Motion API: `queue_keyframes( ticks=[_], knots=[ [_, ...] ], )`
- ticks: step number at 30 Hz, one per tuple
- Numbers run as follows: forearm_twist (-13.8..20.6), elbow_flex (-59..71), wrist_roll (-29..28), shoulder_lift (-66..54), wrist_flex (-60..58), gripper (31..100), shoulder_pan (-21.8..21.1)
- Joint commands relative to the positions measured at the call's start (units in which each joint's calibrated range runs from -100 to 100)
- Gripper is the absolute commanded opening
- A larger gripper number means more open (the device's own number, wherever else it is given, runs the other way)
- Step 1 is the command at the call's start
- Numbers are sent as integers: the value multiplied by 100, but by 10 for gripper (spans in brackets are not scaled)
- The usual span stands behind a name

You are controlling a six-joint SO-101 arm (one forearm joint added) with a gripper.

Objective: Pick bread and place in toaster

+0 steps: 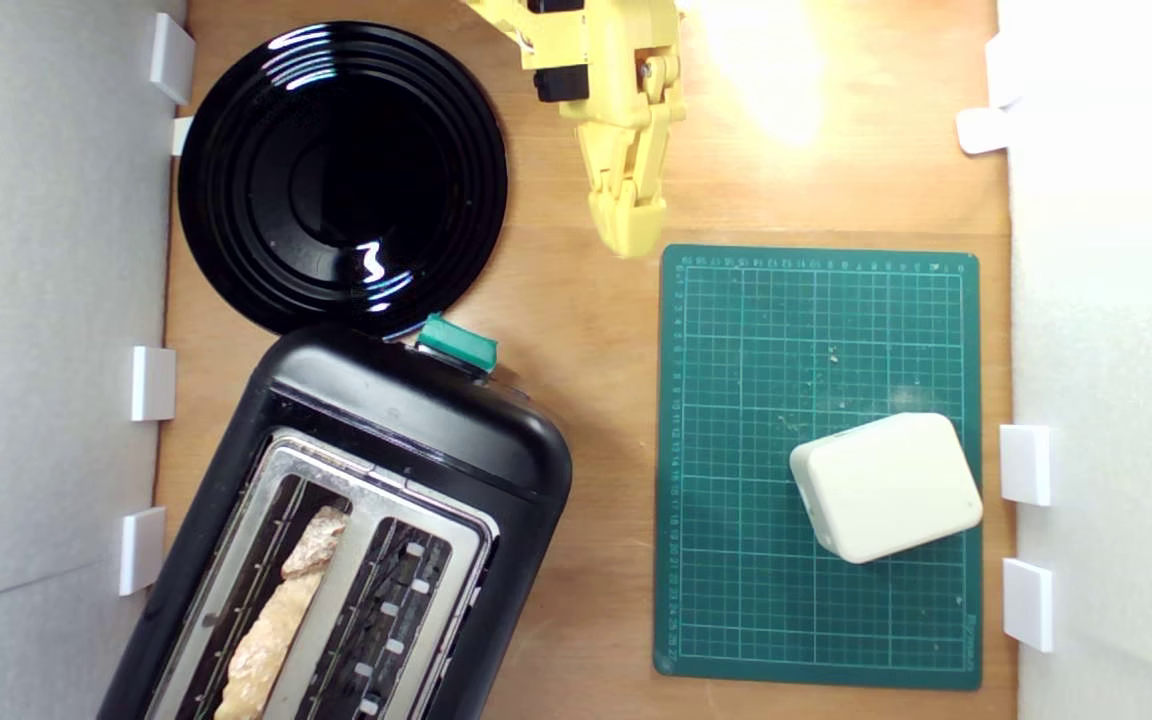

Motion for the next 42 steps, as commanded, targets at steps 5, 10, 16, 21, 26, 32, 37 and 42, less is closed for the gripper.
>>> queue_keyframes(
  ticks=[5, 10, 16, 21, 26, 32, 37, 42],
  knots=[
    [-26, 856, -126, -654, -51, 326, -115],
    [-26, 1700, -116, -1203, -51, 324, -115],
    [-17, 2245, -126, -1270, -51, 315, -317],
    [-26, 2508, -158, -1278, -51, 315, -518],
    [-26, 2699, -158, -1278, -34, 314, -526],
    [-26, 2717, -158, -1278, 0, 314, -526],
    [-17, 2862, -163, -1278, 0, 314, -470],
    [-17, 2898, -163, -1278, 0, 315, -478]
  ],
)
